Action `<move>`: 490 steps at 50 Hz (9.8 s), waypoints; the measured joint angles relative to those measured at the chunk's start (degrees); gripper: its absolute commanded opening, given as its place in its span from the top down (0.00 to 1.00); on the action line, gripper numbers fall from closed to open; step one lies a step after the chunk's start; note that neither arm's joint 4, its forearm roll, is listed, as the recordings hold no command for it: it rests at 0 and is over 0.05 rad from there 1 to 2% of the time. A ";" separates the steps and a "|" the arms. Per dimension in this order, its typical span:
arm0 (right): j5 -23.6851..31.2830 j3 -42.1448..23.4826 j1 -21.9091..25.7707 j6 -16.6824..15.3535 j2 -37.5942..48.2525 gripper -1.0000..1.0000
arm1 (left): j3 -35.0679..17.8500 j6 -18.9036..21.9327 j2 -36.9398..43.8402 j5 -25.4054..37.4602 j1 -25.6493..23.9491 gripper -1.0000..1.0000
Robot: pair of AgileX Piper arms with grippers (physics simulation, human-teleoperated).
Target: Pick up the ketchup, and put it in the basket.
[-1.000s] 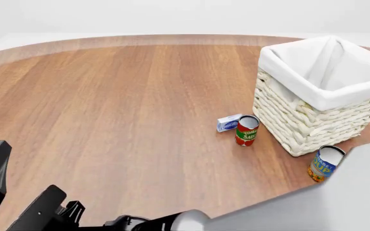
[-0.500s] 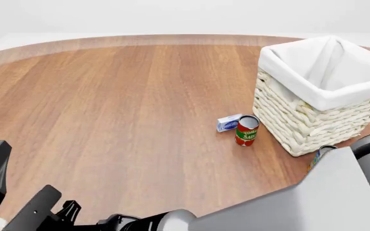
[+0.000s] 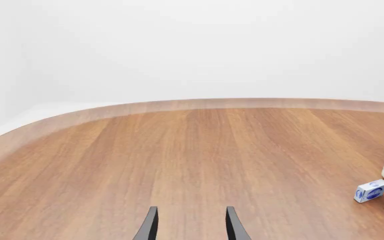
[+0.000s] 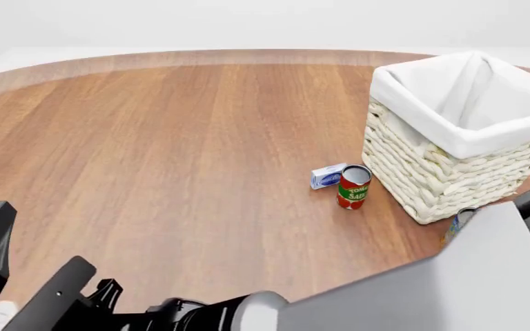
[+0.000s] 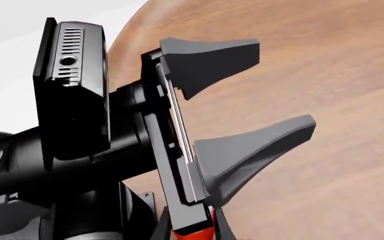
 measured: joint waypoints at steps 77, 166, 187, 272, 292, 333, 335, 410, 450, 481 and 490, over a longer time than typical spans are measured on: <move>-2.50 6.98 -10.49 -0.05 -9.94 1.00 | 0.00 0.00 0.00 0.00 0.00 0.00; -0.31 5.74 -25.97 -3.02 -20.88 1.00 | 0.00 0.00 0.00 0.00 0.00 0.00; -0.89 6.60 -28.22 -3.27 -22.87 1.00 | 0.00 0.00 0.00 0.00 0.00 0.00; -7.07 17.24 -40.37 -2.28 -38.35 1.00 | 0.00 0.00 0.00 0.00 0.00 0.00; -10.73 22.80 -45.44 0.14 -45.65 1.00 | 0.00 0.00 0.00 0.00 0.00 0.00; -9.95 29.27 -64.26 1.14 -56.47 1.00 | 0.00 0.00 0.00 0.00 0.00 0.00; -9.86 29.50 -65.08 1.13 -56.84 1.00 | 0.00 0.00 0.00 0.00 0.00 0.00; -10.13 33.48 -81.81 -7.07 -46.18 1.00 | 0.00 0.00 0.00 0.00 0.00 0.00; -10.57 30.63 -83.56 -10.15 -39.56 1.00 | 0.00 0.00 0.00 0.00 0.00 0.00; -10.05 30.22 -84.00 -10.54 -38.11 1.00 | 0.00 0.00 0.00 0.00 0.00 0.00; -10.08 30.33 -84.21 -10.10 -38.37 0.00 | 0.00 0.00 0.00 0.00 0.00 0.00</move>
